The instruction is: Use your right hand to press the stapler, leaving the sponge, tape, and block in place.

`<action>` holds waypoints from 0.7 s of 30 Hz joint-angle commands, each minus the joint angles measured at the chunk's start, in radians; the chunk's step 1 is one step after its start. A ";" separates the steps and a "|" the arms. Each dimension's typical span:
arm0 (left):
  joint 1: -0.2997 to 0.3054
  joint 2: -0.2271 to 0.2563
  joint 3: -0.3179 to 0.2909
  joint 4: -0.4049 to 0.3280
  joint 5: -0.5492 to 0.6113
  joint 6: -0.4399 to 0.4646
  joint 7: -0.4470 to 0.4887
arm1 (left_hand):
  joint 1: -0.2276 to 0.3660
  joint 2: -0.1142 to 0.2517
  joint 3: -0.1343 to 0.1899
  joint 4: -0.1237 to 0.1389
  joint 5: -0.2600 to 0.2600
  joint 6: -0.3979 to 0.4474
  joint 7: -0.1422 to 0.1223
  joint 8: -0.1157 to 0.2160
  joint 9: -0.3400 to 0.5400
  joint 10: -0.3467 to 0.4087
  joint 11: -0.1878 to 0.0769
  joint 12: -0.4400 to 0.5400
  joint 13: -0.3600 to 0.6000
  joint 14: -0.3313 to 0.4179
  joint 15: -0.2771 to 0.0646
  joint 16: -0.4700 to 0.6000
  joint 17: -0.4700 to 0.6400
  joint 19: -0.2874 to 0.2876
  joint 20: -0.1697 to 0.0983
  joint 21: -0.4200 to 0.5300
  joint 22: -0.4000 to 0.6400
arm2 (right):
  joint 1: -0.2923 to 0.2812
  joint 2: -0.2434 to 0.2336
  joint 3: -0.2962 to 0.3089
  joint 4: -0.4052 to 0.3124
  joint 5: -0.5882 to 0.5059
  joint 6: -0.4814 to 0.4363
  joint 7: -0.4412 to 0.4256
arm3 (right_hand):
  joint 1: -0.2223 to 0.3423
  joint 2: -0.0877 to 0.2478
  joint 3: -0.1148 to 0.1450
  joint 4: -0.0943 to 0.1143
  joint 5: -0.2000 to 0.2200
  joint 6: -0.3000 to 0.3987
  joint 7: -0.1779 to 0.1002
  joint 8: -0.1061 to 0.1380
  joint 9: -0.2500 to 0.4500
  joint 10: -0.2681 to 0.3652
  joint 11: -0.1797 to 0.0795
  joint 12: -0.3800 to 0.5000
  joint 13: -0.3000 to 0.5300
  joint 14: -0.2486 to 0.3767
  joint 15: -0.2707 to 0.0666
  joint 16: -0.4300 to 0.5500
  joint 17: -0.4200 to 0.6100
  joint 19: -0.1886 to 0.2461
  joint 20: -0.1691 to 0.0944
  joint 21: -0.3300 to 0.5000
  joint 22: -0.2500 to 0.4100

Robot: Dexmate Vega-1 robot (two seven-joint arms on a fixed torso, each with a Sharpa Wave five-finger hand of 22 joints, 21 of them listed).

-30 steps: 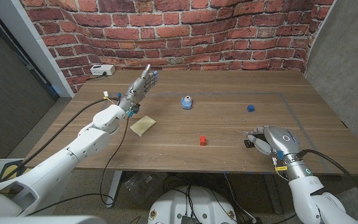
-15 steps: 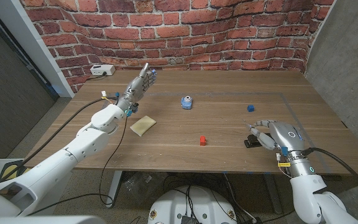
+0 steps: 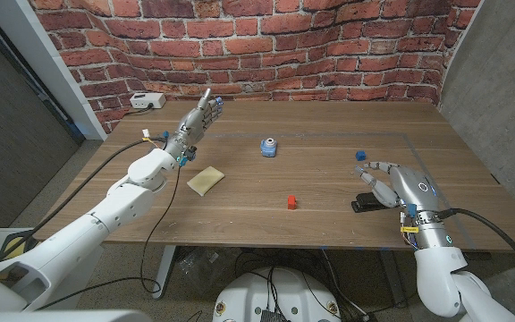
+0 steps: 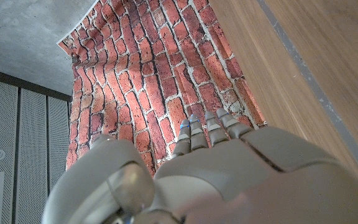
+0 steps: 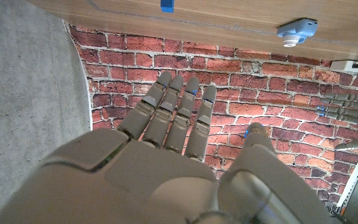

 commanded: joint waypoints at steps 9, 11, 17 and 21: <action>0.020 0.033 -0.019 -0.032 0.003 0.006 -0.008 | 0.000 0.003 -0.009 0.002 -0.001 0.010 0.000 -0.002 0.003 0.008 0.000 -0.002 0.002 0.008 0.004 -0.003 0.004 0.008 0.000 -0.003 0.005 | 0.086 0.105 0.046 0.049 0.315 0.226 0.034 | 0.078 0.038 0.055 -0.026 0.002 -0.051 0.022 -0.018 0.005 -0.037 0.026 -0.017 0.003 -0.043 0.014 -0.011 -0.002 -0.009 0.024 -0.008 0.003; 0.024 0.031 -0.022 -0.029 0.000 -0.001 -0.010 | 0.000 0.004 -0.009 0.001 -0.001 0.010 0.000 -0.002 0.003 0.008 -0.001 -0.002 0.002 0.008 0.005 -0.003 0.004 0.008 0.000 -0.003 0.005 | 0.096 0.116 0.053 0.059 0.356 0.257 0.041 | 0.119 0.060 0.083 -0.038 0.009 -0.048 0.028 -0.014 0.005 -0.043 0.031 -0.019 0.003 -0.048 0.016 -0.009 -0.004 -0.013 0.026 -0.010 0.003; 0.028 0.024 -0.022 -0.020 -0.004 -0.013 -0.019 | 0.000 0.004 -0.010 0.001 -0.002 0.010 0.000 -0.002 0.003 0.008 0.000 -0.002 0.002 0.006 0.004 -0.004 0.004 0.009 0.000 -0.004 0.005 | 0.138 0.124 0.062 0.090 0.423 0.315 0.077 | 0.159 0.066 0.113 -0.043 0.016 -0.041 0.043 -0.009 0.008 -0.057 0.051 -0.024 0.004 -0.062 0.028 -0.010 -0.004 -0.020 0.028 -0.013 0.003; 0.027 0.021 -0.020 -0.014 -0.007 -0.013 -0.022 | 0.001 0.004 -0.011 0.001 -0.002 0.010 0.000 -0.003 0.003 0.008 -0.001 -0.002 0.002 0.007 0.005 -0.003 0.004 0.009 0.000 -0.005 0.005 | 0.175 0.123 0.058 0.107 0.453 0.322 0.113 | 0.130 0.036 0.095 -0.023 0.005 -0.084 0.052 -0.024 0.009 -0.075 0.061 -0.029 0.005 -0.077 0.035 -0.008 0.001 -0.024 0.029 -0.014 0.004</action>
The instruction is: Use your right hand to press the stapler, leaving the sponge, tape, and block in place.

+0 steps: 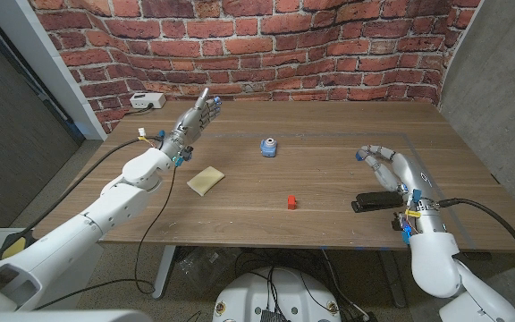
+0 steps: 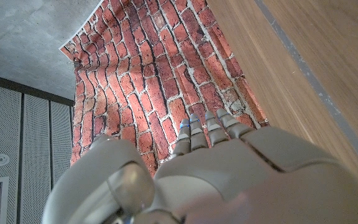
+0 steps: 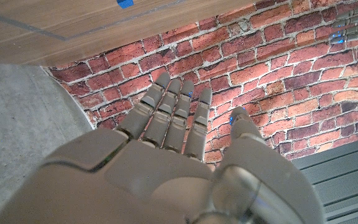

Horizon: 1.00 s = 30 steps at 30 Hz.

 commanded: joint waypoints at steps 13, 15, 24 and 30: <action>0.002 -0.008 -0.003 0.026 -0.016 -0.026 -0.026 | 0.002 0.006 -0.009 -0.001 -0.002 0.010 -0.001 -0.003 0.003 0.007 0.001 -0.003 0.002 0.007 0.003 0.001 0.004 0.009 0.000 -0.005 0.005 | 0.190 0.027 -0.006 0.120 0.271 0.135 0.161 | -0.059 -0.050 -0.031 0.041 -0.016 -0.070 0.020 -0.020 0.004 -0.031 0.026 -0.007 0.003 -0.036 0.019 -0.001 0.011 -0.012 0.005 -0.001 0.005; 0.000 -0.009 -0.002 0.030 -0.018 -0.026 -0.030 | 0.002 0.006 -0.010 -0.001 -0.002 0.010 -0.001 -0.003 0.003 0.007 -0.001 -0.003 0.002 0.007 0.003 0.001 0.004 0.009 0.000 -0.006 0.005 | 0.217 0.027 -0.011 0.142 0.319 0.152 0.189 | -0.067 -0.054 -0.036 0.044 -0.018 -0.076 0.024 -0.020 0.004 -0.032 0.027 -0.006 0.003 -0.039 0.020 0.000 0.011 -0.015 0.006 -0.003 0.005; -0.006 -0.013 0.005 0.045 -0.027 -0.028 -0.045 | 0.003 0.007 -0.011 -0.002 -0.003 0.010 -0.001 -0.003 0.003 0.007 -0.001 -0.003 0.002 0.006 0.004 0.000 0.004 0.009 0.001 -0.008 0.005 | 0.362 0.028 -0.039 0.257 0.531 0.178 0.314 | -0.101 -0.066 -0.053 0.060 -0.021 -0.102 0.053 -0.020 0.004 -0.044 0.041 -0.006 0.004 -0.067 0.037 -0.002 0.013 -0.040 0.014 -0.011 0.005; 0.011 -0.006 0.000 0.026 -0.027 -0.026 -0.020 | 0.003 0.007 -0.012 -0.002 -0.003 0.009 0.000 -0.004 0.003 0.006 -0.001 -0.003 0.002 0.006 0.005 0.000 0.004 0.009 0.001 -0.009 0.005 | 0.458 0.032 -0.055 0.354 0.671 0.216 0.395 | -0.112 -0.068 -0.058 0.064 -0.021 -0.101 0.056 -0.016 0.004 -0.043 0.048 -0.004 0.005 -0.070 0.041 0.000 0.014 -0.041 0.016 -0.011 0.005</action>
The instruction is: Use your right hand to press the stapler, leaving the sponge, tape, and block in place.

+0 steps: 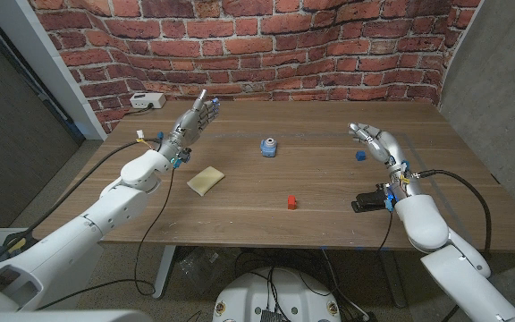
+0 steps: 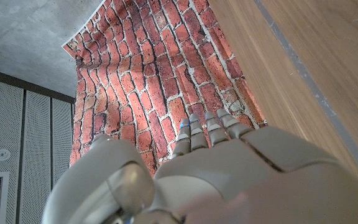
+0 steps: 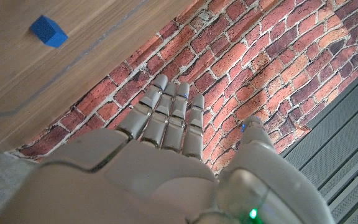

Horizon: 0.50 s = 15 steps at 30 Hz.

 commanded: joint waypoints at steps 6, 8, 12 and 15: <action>0.029 0.015 -0.004 -0.037 0.000 0.010 0.043 | 0.004 0.008 -0.008 0.003 -0.003 0.009 0.000 -0.004 0.003 0.006 0.001 -0.003 0.002 0.005 0.005 0.000 0.004 0.010 0.000 -0.003 0.005 | 0.263 -0.007 -0.047 0.235 0.336 0.063 0.201 | -0.026 -0.009 -0.012 0.008 -0.001 -0.044 0.007 -0.002 0.004 -0.034 0.019 -0.004 0.005 -0.038 0.014 -0.006 0.000 -0.025 0.011 -0.009 0.002; 0.032 0.017 -0.004 -0.044 0.001 0.016 0.049 | 0.004 0.008 -0.008 0.003 -0.003 0.009 0.000 -0.004 0.003 0.006 -0.001 -0.003 0.002 0.005 0.004 0.000 0.004 0.010 0.000 -0.003 0.005 | 0.287 -0.013 -0.052 0.253 0.375 0.049 0.230 | -0.034 -0.012 -0.016 0.010 -0.001 -0.063 0.008 -0.004 0.003 -0.053 0.024 -0.008 0.005 -0.053 0.019 -0.007 0.000 -0.035 0.015 -0.012 0.001; 0.034 0.015 -0.002 -0.047 0.004 0.019 0.053 | 0.004 0.008 -0.009 0.003 -0.003 0.009 0.000 -0.004 0.003 0.006 0.002 -0.003 0.002 0.005 0.003 -0.001 0.004 0.011 0.000 -0.004 0.005 | 0.344 -0.008 -0.064 0.315 0.471 0.040 0.300 | -0.050 -0.020 -0.025 0.014 -0.002 -0.105 0.017 -0.004 0.002 -0.102 0.036 -0.018 0.005 -0.097 0.036 -0.010 -0.001 -0.063 0.024 -0.018 0.001; 0.035 0.012 0.000 -0.045 0.004 0.017 0.050 | 0.005 0.009 -0.009 0.002 -0.003 0.009 -0.001 -0.004 0.003 0.006 0.001 -0.003 0.002 0.005 0.005 -0.001 0.004 0.011 0.000 -0.005 0.005 | 0.367 -0.003 -0.070 0.348 0.516 0.046 0.329 | -0.055 -0.022 -0.028 0.016 -0.003 -0.117 0.019 -0.004 0.002 -0.117 0.038 -0.019 0.005 -0.112 0.040 -0.011 -0.001 -0.075 0.024 -0.021 0.001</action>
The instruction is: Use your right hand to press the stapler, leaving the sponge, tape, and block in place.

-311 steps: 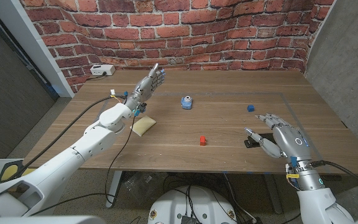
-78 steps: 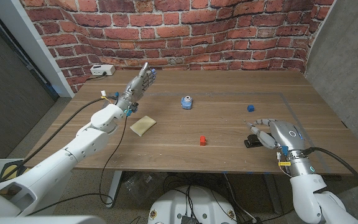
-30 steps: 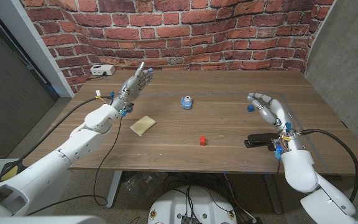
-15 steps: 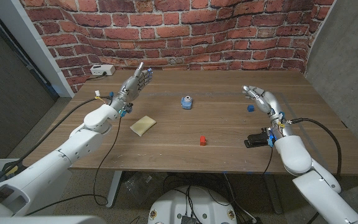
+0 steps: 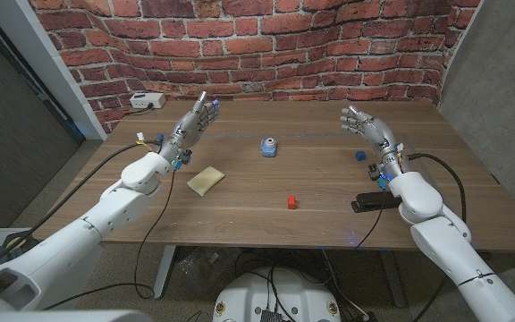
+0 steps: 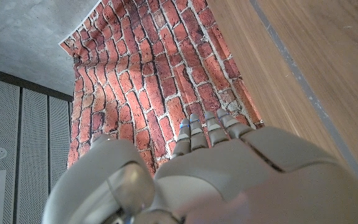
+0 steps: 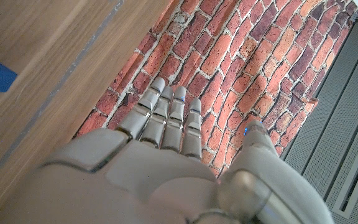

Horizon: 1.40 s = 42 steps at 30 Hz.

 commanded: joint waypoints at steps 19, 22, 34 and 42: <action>0.013 0.001 0.007 -0.021 0.008 0.016 0.003 | 0.004 0.007 -0.012 0.002 -0.004 0.007 -0.001 -0.005 0.003 0.006 -0.001 -0.004 0.002 0.006 0.005 0.000 0.004 0.011 0.001 -0.009 0.005 | 0.221 0.019 -0.069 0.297 0.311 0.027 0.229 | -0.070 -0.029 -0.041 0.015 -0.006 -0.116 0.015 -0.004 -0.002 -0.153 0.030 -0.011 0.003 -0.144 0.033 -0.002 0.001 -0.118 0.006 -0.013 0.001; 0.014 0.001 0.006 -0.022 0.008 0.019 0.006 | 0.005 0.008 -0.012 0.002 -0.004 0.007 -0.001 -0.005 0.003 0.005 0.001 -0.004 0.002 0.005 0.005 0.000 0.004 0.011 0.002 -0.010 0.005 | 0.231 0.024 -0.070 0.320 0.330 0.026 0.241 | -0.084 -0.036 -0.050 0.019 -0.005 -0.144 0.022 -0.005 -0.003 -0.177 0.036 -0.010 0.002 -0.163 0.036 -0.001 0.002 -0.132 0.006 -0.012 0.001; 0.019 0.000 0.004 -0.020 0.007 0.015 0.009 | 0.006 0.008 -0.014 0.002 -0.005 0.007 -0.002 -0.005 0.003 0.004 0.004 -0.004 0.002 0.003 0.006 -0.001 0.004 0.011 0.002 -0.012 0.005 | 0.258 0.036 -0.075 0.369 0.364 0.027 0.270 | -0.105 -0.047 -0.064 0.025 -0.003 -0.181 0.051 -0.005 -0.004 -0.194 0.041 -0.005 0.000 -0.179 0.043 0.002 0.001 -0.148 -0.004 -0.011 -0.001; 0.019 0.000 0.001 -0.019 0.008 0.013 0.013 | 0.006 0.009 -0.016 0.002 -0.005 0.007 -0.002 -0.005 0.003 0.003 0.002 -0.005 0.002 0.003 0.006 -0.001 0.004 0.009 0.002 -0.015 0.006 | 0.270 0.041 -0.080 0.387 0.367 0.030 0.274 | -0.108 -0.049 -0.066 0.026 -0.002 -0.183 0.050 -0.002 -0.005 -0.195 0.042 -0.003 0.000 -0.177 0.045 0.005 0.001 -0.150 -0.005 -0.009 -0.001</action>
